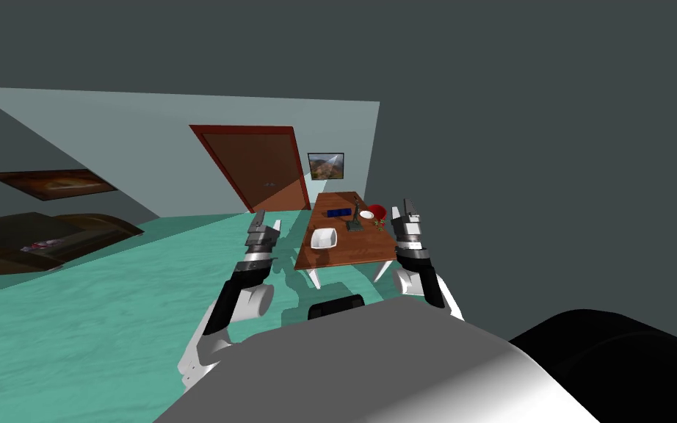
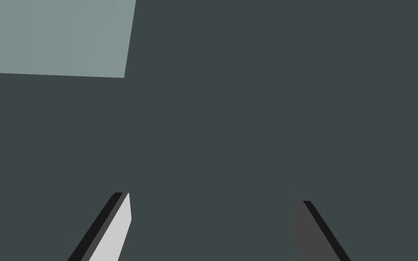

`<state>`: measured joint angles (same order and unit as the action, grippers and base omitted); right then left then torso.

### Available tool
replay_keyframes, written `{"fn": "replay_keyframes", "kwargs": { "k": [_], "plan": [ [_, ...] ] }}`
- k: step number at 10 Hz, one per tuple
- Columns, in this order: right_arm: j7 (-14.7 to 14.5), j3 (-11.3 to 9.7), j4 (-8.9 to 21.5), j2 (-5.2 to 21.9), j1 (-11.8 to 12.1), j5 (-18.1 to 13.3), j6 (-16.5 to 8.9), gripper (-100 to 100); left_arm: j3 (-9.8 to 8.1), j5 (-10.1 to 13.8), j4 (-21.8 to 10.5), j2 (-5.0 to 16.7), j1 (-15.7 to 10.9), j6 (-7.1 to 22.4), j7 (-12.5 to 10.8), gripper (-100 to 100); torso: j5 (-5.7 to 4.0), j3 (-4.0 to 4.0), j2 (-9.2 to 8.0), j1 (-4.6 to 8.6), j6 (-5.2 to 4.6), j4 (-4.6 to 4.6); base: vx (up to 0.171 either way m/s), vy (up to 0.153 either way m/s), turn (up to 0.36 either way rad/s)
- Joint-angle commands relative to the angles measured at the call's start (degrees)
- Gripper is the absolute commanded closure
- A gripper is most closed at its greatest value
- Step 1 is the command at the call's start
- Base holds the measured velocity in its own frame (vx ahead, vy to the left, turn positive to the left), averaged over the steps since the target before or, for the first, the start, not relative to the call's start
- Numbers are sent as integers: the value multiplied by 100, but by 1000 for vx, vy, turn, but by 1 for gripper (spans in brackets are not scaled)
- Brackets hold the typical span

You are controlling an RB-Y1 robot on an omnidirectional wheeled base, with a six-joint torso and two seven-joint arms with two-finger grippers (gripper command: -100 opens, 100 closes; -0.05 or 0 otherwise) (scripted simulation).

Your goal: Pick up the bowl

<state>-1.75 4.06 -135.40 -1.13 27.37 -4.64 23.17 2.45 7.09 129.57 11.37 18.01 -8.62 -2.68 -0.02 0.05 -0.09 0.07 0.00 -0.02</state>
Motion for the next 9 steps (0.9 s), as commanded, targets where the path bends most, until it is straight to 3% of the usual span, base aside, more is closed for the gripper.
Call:
{"fn": "replay_keyframes", "kwargs": {
  "k": [1, 4, 9],
  "plan": [
    [0, 0, 0, 0, 0, 0, 0, 0, -5, 11, -146, 80, -204, 286, -105, -100, 0, 0, 0, 0, 0, 0, -31, -20, -7],
    [0, 0, 0, 0, 0, 0, 0, 0, 4, 14, -246, 122, -368, 668, -191, -100, 0, 0, 0, 2, 0, 0, -25, -21, -5],
    [0, 0, 0, 0, 0, 0, 0, 0, 41, 15, -589, 181, -872, 1486, -455, -100, 0, -1, 1, 0, 1, 0, -26, -18, -8]
  ]
}}
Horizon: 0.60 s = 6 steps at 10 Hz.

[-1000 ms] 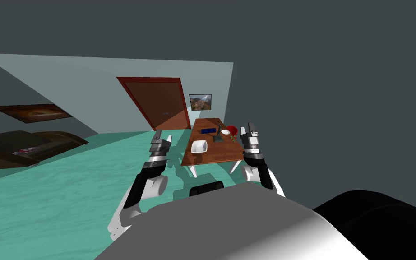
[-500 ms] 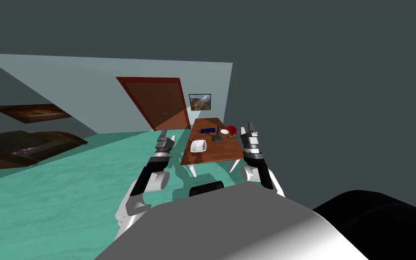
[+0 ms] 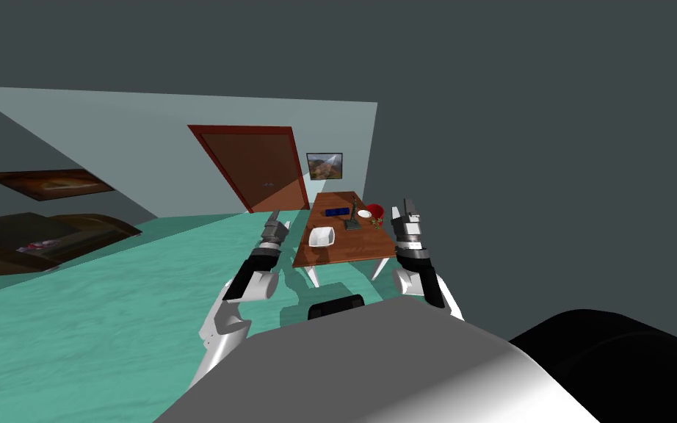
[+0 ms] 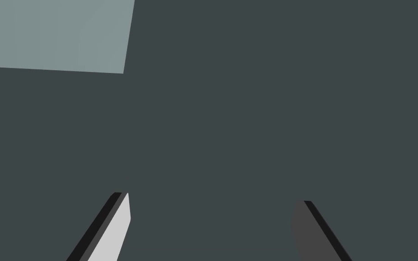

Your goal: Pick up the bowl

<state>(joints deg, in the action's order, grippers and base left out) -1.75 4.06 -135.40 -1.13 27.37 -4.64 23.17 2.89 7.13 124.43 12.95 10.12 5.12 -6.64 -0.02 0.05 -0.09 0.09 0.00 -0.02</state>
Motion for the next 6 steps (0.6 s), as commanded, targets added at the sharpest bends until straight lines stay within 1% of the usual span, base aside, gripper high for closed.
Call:
{"fn": "replay_keyframes", "kwargs": {
  "k": [1, 2, 3, 4, 5, 6],
  "plan": [
    [0, 0, 0, 0, 0, 0, 0, 0, -3, 10, -75, 23, -83, 263, -60, -100, 0, 0, 0, 0, 0, 0, -23, -22, -8],
    [0, 0, 0, 0, 0, 0, 0, 0, 13, 9, -203, 24, -249, 440, -147, -100, 0, -1, 2, 0, 1, 0, -18, -21, -13],
    [0, 0, 0, 0, 0, 0, 0, 0, 13, 9, -203, 24, -249, 592, -147, -100, 0, -2, 4, -1, 0, 1, -15, -14, -8],
    [0, 0, 0, 0, 0, 0, 0, 0, 32, 6, -338, 18, -412, 758, -233, -100, 1, -2, 4, -4, 1, 1, -22, -18, -15],
    [0, 0, 0, 0, 0, 0, 0, 0, 32, 6, -338, 18, -412, 919, -233, -100, 0, -2, 4, -2, 0, 1, -17, -15, -10],
    [0, 0, 0, 0, 0, 0, 0, 0, 53, 1, -481, 6, -569, 1093, -317, -100, 1, -2, 4, -4, 1, 1, -12, -15, -18]
  ]
}}
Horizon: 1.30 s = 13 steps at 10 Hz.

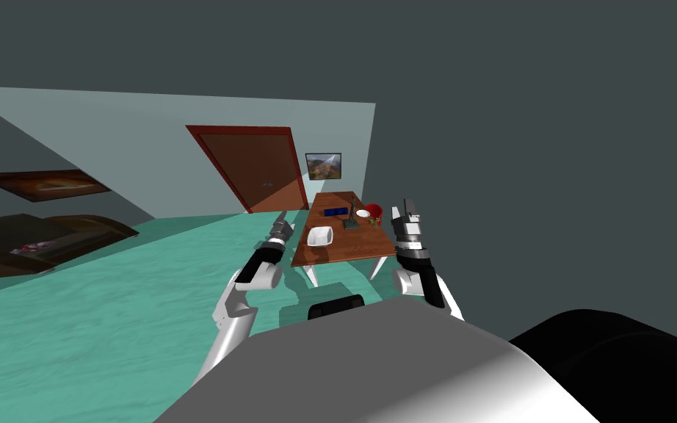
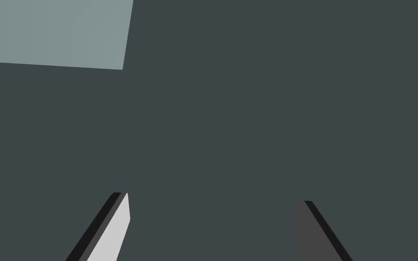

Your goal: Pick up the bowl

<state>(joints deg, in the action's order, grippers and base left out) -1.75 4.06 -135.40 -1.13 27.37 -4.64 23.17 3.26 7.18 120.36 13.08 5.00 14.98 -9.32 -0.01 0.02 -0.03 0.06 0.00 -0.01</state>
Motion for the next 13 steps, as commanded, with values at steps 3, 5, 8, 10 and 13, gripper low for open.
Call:
{"fn": "replay_keyframes", "kwargs": {
  "k": [3, 5, 8, 10, 13],
  "plan": [
    [0, 0, 0, 0, 0, 0, 0, 0, 40, -10, -226, -23, -207, 565, -128, -100, 0, -1, 1, 0, 0, 1, -9, -13, -13],
    [0, 0, 0, 0, 0, 0, 0, 0, 67, -17, -384, -42, -350, 883, -205, -100, 0, -2, 3, -1, 0, 1, -4, -11, -18],
    [0, 0, 0, 0, 0, 0, 0, 0, 127, -38, -718, -82, -608, 1371, -344, -100, 1, -3, 6, -3, 2, 1, 4, -9, -22],
    [0, 0, 0, 0, 0, 0, 0, 0, 161, -51, -891, -103, -721, 1670, -407, -100, 1, -4, 7, -5, 2, 2, 8, -3, -19],
    [0, 0, 0, 0, 0, 0, 0, 0, 198, -65, -1069, -122, -825, 2023, -464, -100, 1, -7, 12, -6, 1, 3, 16, -2, -21]
  ]
}}
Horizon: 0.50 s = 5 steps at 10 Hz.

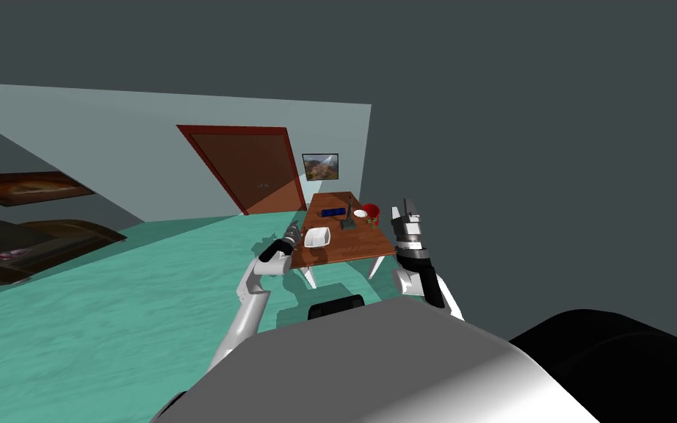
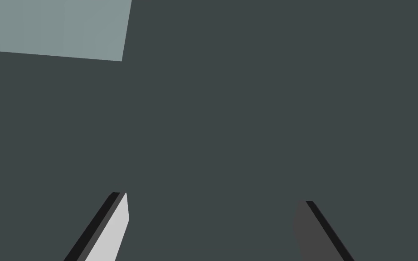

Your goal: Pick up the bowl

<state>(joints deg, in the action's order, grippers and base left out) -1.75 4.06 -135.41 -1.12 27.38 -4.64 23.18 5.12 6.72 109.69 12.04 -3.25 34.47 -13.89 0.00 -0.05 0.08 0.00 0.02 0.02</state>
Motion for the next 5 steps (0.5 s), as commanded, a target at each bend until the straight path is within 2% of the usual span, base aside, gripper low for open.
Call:
{"fn": "replay_keyframes", "kwargs": {
  "k": [1, 2, 3, 4, 5],
  "plan": [
    [0, 0, 0, 0, 0, 0, 0, 0, 50, -34, -183, -38, -93, 286, -60, -100, 0, 0, 0, 0, 0, 0, 21, 2, -36],
    [0, 0, 0, 0, 0, 0, 0, 0, 50, -34, -183, -38, -93, 328, -60, -100, 0, -1, 2, 0, -1, 0, 19, 2, -16],
    [0, 0, 0, 0, 0, 0, 0, 0, 90, -51, -366, -58, -177, 536, -108, -100, 0, 0, 0, -2, 1, 0, 24, 6, -37],
    [0, 0, 0, 0, 0, 0, 0, 0, 90, -51, -366, -58, -177, 568, -108, -100, 1, -1, 2, -3, -1, 0, 21, 6, -15],
    [0, 0, 0, 0, 0, 0, 0, 0, 130, -68, -550, -81, -253, 774, -151, -100, 0, -1, 1, -3, 1, 0, 27, 2, -31]
  ]
}}
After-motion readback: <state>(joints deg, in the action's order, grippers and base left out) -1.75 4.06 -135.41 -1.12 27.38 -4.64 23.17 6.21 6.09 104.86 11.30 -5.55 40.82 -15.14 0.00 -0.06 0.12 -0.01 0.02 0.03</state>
